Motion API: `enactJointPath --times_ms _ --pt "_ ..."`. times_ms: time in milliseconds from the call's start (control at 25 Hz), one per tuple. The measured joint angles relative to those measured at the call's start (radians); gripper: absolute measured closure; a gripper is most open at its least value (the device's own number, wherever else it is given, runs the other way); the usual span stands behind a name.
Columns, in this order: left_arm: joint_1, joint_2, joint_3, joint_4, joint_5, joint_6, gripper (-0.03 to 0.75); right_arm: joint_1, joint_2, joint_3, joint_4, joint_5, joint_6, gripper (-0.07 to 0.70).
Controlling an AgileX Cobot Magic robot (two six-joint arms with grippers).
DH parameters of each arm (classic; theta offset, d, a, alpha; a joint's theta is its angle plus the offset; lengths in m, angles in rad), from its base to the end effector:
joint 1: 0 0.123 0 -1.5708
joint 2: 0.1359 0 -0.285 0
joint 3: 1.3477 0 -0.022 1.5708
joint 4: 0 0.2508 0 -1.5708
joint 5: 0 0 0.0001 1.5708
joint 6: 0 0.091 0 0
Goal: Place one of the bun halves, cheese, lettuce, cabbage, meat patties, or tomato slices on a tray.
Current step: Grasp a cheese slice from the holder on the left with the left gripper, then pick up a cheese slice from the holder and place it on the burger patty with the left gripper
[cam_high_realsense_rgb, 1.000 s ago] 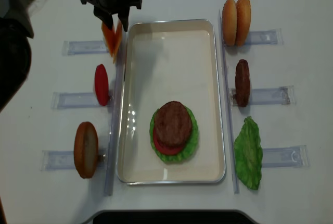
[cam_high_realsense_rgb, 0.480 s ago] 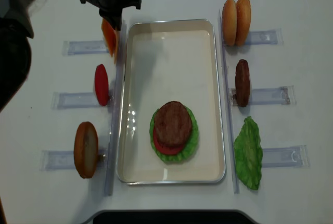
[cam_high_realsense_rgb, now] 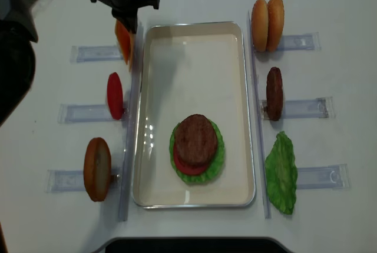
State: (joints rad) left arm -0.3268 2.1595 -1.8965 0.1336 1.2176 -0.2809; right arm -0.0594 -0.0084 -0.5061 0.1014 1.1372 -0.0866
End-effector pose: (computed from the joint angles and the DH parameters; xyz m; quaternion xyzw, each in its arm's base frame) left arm 0.4353 -0.1355 0.2254 0.0403 0.9932 0.0350 0.1036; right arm -0.0099 0.0090 0.2732 -0.0161 0.8677 0.0143 0.4966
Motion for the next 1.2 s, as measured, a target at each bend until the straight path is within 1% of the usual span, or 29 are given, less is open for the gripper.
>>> enactJointPath --times_ms 200,280,480,960,1080,1200 --pt "0.000 0.000 -0.067 -0.030 0.004 0.007 0.697 0.000 0.000 0.000 0.003 0.000 0.000 0.348" --pt "0.000 -0.001 -0.092 -0.062 0.004 0.011 0.697 0.000 0.000 0.000 0.004 0.000 0.000 0.348" --pt "0.000 -0.017 -0.108 -0.108 0.007 0.010 0.697 0.000 0.000 0.000 0.004 0.000 0.000 0.348" --pt "0.000 -0.126 -0.103 -0.150 0.018 0.010 0.697 0.000 0.000 0.000 0.004 0.000 0.000 0.348" --pt "-0.010 -0.168 -0.066 -0.145 0.018 0.010 0.697 0.000 0.000 0.000 0.004 0.000 0.000 0.348" --pt "-0.043 -0.219 -0.014 -0.134 0.020 0.010 0.697 0.000 0.000 0.000 0.005 0.000 0.000 0.348"
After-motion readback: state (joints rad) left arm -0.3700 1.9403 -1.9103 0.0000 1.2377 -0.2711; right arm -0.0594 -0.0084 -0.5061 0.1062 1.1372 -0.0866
